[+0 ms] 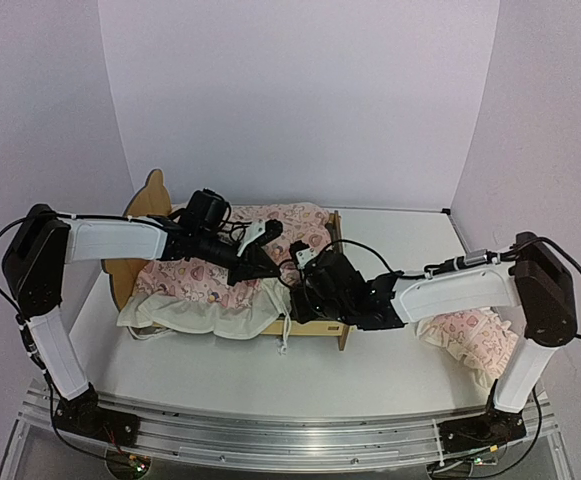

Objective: Set up the pet bed

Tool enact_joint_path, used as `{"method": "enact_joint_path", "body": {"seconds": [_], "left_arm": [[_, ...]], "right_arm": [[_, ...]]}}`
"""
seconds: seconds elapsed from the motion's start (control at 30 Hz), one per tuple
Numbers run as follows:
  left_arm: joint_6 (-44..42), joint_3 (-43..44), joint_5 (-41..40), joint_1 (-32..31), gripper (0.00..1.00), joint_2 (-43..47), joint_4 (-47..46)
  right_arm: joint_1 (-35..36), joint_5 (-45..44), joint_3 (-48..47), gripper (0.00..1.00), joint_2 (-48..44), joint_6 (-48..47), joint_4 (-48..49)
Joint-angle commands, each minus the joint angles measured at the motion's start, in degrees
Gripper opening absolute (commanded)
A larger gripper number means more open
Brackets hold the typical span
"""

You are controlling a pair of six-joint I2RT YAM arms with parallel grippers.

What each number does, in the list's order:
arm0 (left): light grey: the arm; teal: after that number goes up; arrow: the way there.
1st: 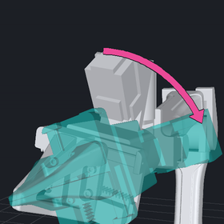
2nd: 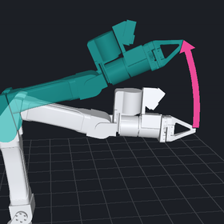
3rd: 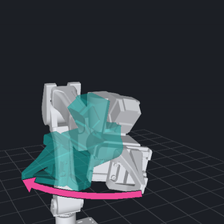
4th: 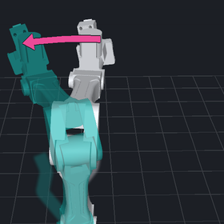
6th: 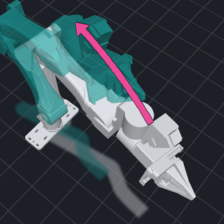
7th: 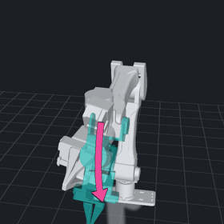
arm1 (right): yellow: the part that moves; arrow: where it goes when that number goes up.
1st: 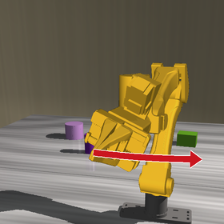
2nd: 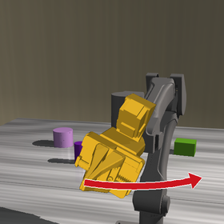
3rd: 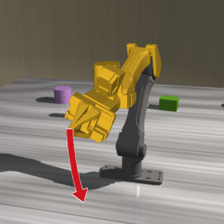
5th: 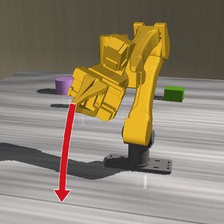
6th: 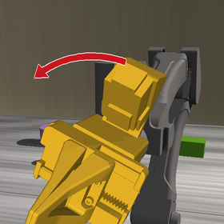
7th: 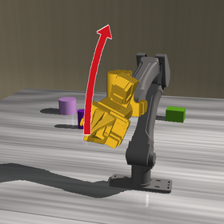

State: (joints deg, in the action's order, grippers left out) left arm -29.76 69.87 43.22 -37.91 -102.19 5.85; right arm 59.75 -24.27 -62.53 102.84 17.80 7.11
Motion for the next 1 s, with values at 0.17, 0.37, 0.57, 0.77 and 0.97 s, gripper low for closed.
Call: {"method": "enact_joint_path", "body": {"seconds": [0.17,0.37,0.57,0.77,0.97], "left_arm": [[-2.02,-1.32,-0.16,1.24,0.0,3.89,-0.58],[-2.4,-1.58,0.08,1.27,0.0,4.01,-0.56],[-2.77,-1.81,0.11,1.26,0.0,4.38,-0.35],[-2.56,-2.46,0.62,1.32,0.0,4.52,-1.33],[-2.62,-2.79,0.34,1.3,0.0,5.03,-1.32]], "right_arm": [[-0.55,-12.81,-6.46,0.0,-10.16,-13.75,-8.45],[-0.78,-15.78,-8.66,0.0,-11.54,-20.79,-8.46],[-1.32,-18.83,-8.66,0.06,-10.52,-22.09,-8.44],[-4.84,-15.63,-3.97,0.17,-6.92,-12.66,-7.94],[-5.72,-11.69,-4.36,0.23,-4.04,-10.18,-7.55]]}}
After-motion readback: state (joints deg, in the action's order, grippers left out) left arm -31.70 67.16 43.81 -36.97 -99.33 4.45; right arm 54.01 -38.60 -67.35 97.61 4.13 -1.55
